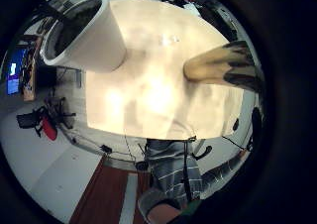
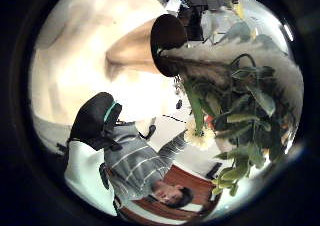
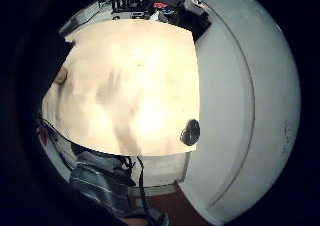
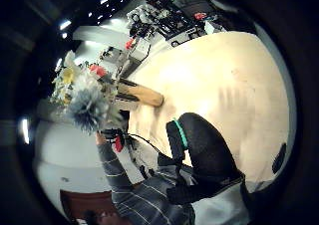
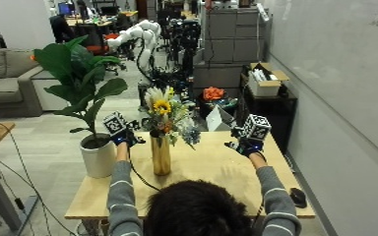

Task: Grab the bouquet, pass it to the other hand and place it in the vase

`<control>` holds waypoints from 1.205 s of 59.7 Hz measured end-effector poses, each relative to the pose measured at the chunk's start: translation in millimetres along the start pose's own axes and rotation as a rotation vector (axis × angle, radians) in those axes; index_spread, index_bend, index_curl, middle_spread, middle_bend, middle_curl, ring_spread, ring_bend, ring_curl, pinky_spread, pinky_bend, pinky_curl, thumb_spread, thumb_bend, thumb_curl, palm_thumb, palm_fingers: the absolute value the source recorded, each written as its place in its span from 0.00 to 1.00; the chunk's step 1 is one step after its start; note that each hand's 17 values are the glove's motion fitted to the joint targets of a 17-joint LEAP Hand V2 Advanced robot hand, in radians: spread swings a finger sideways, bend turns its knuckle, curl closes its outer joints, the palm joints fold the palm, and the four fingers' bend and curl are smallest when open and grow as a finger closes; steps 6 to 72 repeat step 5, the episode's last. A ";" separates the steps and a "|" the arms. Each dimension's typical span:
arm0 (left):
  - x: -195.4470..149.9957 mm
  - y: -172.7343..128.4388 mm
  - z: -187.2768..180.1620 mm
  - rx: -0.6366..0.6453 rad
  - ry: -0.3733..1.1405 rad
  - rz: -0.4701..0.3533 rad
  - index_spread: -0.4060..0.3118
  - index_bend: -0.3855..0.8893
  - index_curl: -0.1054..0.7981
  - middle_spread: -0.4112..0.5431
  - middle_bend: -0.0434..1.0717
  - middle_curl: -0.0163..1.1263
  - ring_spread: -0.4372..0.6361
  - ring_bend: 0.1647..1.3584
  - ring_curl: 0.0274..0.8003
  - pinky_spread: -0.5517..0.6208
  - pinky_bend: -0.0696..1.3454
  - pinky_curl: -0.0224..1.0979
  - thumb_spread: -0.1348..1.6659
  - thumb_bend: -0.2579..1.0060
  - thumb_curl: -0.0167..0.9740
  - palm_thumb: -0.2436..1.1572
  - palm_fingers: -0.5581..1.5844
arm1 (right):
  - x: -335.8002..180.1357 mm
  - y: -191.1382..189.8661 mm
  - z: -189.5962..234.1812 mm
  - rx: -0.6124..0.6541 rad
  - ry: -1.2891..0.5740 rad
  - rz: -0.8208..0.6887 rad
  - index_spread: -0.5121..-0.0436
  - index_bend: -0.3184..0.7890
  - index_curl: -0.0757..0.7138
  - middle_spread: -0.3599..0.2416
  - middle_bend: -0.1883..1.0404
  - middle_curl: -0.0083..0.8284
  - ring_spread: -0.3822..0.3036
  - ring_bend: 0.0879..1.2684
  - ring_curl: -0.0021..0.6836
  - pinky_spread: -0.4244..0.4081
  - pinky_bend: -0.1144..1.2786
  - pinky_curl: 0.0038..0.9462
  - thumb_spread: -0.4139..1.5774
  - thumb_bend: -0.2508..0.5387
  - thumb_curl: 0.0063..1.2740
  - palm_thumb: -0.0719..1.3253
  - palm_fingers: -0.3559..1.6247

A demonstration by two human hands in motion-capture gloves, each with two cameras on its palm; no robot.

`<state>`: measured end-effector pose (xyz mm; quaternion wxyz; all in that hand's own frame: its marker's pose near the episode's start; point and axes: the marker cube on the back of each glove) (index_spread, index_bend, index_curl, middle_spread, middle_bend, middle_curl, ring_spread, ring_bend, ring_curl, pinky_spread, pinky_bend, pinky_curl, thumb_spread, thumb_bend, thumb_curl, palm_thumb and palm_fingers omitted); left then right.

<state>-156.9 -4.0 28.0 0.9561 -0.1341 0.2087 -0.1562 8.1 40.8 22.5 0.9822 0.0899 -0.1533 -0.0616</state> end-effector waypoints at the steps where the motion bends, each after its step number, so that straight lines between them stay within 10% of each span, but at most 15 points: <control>1: 0.4 -1.8 0.3 0.019 -0.001 0.018 0.82 0.34 0.16 0.96 0.18 0.21 0.95 0.27 0.31 0.92 0.31 0.29 0.60 0.18 0.40 0.65 0.15 | 3.6 -1.9 -0.2 0.033 0.031 0.024 0.26 0.43 0.42 0.56 0.31 0.40 0.66 0.20 0.41 0.81 0.34 0.36 0.77 0.29 0.26 0.44 0.24; 72: 1.5 -12.7 -1.9 0.135 -0.008 0.071 0.81 0.33 0.15 0.96 0.19 0.21 0.95 0.27 0.30 0.92 0.31 0.29 0.60 0.18 0.39 0.64 0.15 | 11.6 0.4 -1.0 0.053 0.108 0.141 0.26 0.43 0.43 0.56 0.31 0.40 0.66 0.20 0.41 0.81 0.34 0.36 0.77 0.29 0.26 0.44 0.24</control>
